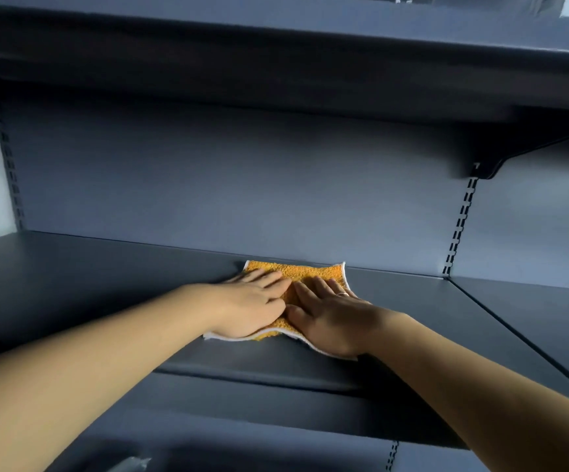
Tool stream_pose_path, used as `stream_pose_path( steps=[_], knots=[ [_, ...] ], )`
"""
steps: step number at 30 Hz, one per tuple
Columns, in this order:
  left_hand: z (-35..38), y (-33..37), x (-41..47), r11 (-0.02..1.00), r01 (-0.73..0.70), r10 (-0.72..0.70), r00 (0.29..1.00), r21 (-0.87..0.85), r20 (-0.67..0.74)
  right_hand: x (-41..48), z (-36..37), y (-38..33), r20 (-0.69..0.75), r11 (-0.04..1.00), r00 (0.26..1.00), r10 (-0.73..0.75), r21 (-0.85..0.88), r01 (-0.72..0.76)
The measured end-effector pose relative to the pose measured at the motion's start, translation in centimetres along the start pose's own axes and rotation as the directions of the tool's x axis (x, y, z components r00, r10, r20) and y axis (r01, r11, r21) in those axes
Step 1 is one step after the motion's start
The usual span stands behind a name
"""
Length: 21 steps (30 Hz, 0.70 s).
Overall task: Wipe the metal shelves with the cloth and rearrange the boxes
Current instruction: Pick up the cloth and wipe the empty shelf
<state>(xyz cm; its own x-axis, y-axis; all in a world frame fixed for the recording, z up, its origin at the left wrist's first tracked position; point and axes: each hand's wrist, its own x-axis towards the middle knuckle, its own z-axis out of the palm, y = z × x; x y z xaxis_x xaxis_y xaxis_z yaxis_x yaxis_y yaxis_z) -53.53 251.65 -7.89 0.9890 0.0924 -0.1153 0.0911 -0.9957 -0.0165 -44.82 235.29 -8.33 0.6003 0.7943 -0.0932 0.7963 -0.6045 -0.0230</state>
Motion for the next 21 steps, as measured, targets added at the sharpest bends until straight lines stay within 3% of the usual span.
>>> stream_pose_path(
  steps=[11, 21],
  knots=[
    [-1.1, -4.0, 5.6, 0.992, 0.009, -0.007, 1.0, -0.13, 0.016, 8.6, -0.9, 2.7, 0.052, 0.999, 0.997, 0.048, -0.018, -0.047],
    [-1.4, -5.4, 6.2, 0.993, -0.041, 0.041, 0.999, -0.108, -0.004, 10.6, -0.9, 1.6, 0.033, 0.987, 0.987, 0.159, -0.005, -0.158]
  ],
)
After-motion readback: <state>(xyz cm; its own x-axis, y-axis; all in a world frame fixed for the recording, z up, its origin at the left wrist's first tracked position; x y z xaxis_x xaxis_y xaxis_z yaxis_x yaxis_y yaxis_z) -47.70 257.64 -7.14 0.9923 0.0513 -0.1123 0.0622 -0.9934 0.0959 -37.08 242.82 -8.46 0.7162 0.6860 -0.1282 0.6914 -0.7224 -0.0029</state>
